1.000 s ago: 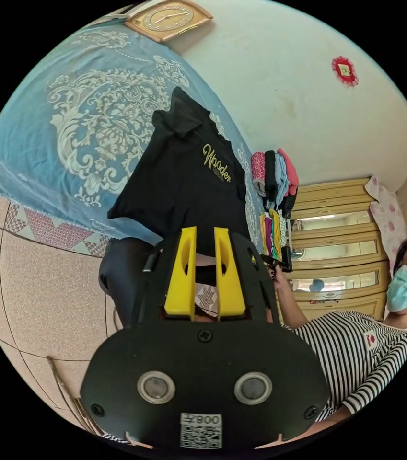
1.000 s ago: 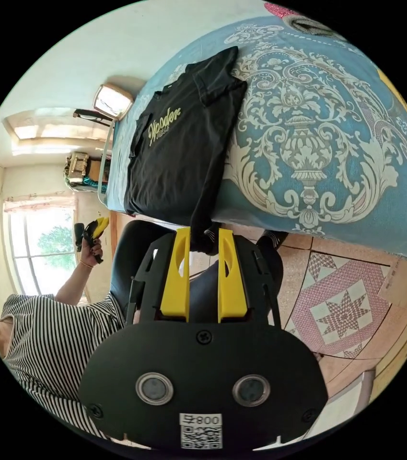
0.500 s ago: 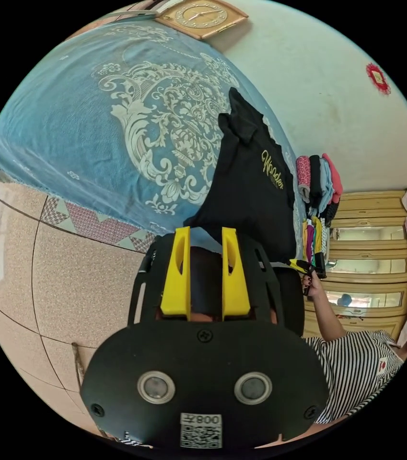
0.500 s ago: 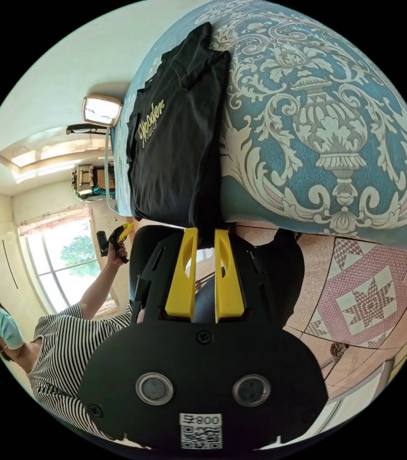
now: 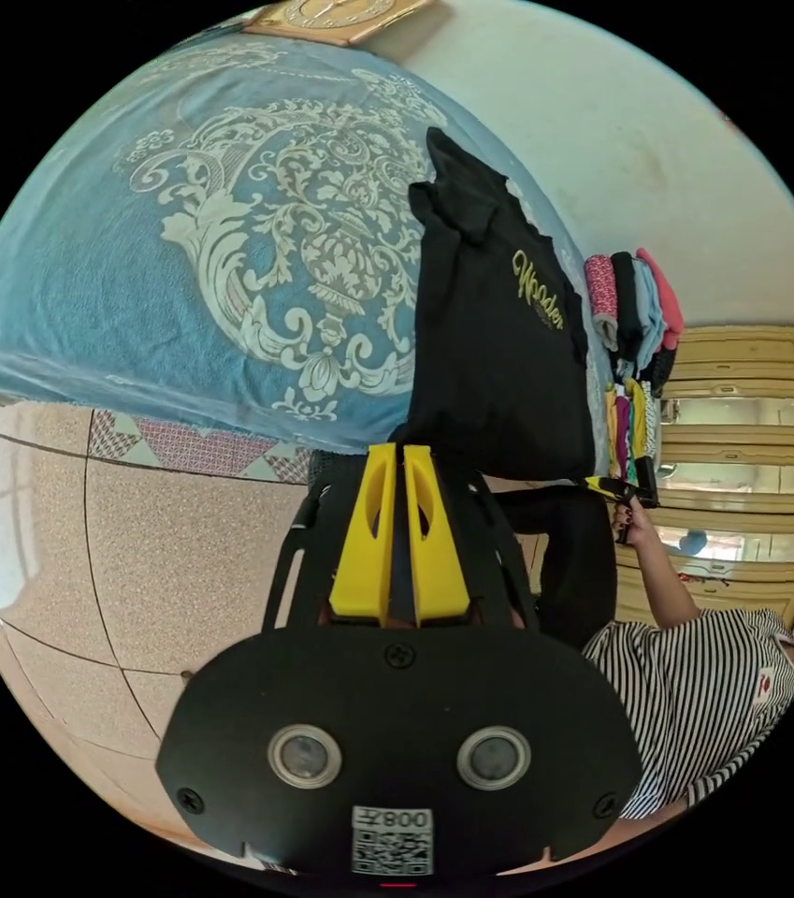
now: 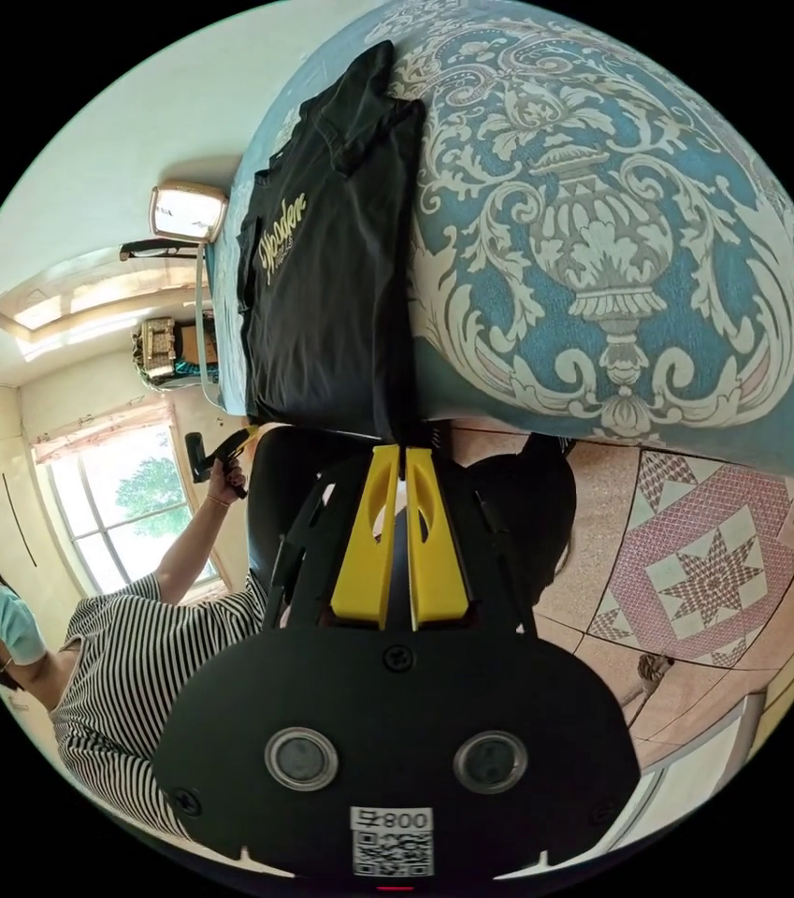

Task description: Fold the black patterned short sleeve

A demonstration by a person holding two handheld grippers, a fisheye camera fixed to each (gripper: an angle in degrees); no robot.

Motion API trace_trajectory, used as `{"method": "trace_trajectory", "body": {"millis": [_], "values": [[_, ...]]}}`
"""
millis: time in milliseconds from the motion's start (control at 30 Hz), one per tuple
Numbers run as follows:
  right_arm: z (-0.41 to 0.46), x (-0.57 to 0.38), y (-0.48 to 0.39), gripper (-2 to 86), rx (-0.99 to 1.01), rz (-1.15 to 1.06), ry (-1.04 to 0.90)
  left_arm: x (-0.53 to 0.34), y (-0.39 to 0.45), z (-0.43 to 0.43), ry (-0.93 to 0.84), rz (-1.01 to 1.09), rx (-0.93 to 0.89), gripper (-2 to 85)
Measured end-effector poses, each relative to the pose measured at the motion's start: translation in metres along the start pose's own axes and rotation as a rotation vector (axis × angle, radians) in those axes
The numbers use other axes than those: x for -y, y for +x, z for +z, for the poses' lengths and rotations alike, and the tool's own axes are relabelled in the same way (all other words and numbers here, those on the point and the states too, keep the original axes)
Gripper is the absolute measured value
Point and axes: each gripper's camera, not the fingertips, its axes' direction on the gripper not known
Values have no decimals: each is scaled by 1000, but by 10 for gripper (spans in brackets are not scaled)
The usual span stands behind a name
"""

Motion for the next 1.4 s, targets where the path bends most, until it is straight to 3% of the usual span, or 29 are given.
{"method": "trace_trajectory", "body": {"millis": [467,900,1200,1400], "values": [[-75,-63,20,4,210,-94,164,-31,14,-96,204,88,-253,12],[-87,-97,34,4,271,-93,177,-41,-11,-100,238,10,-338,12],[-102,-82,24,4,335,-115,199,7,-12,-92,258,18,-372,11],[-133,-36,-10,4,358,-185,253,84,-3,-85,293,55,-389,11]]}}
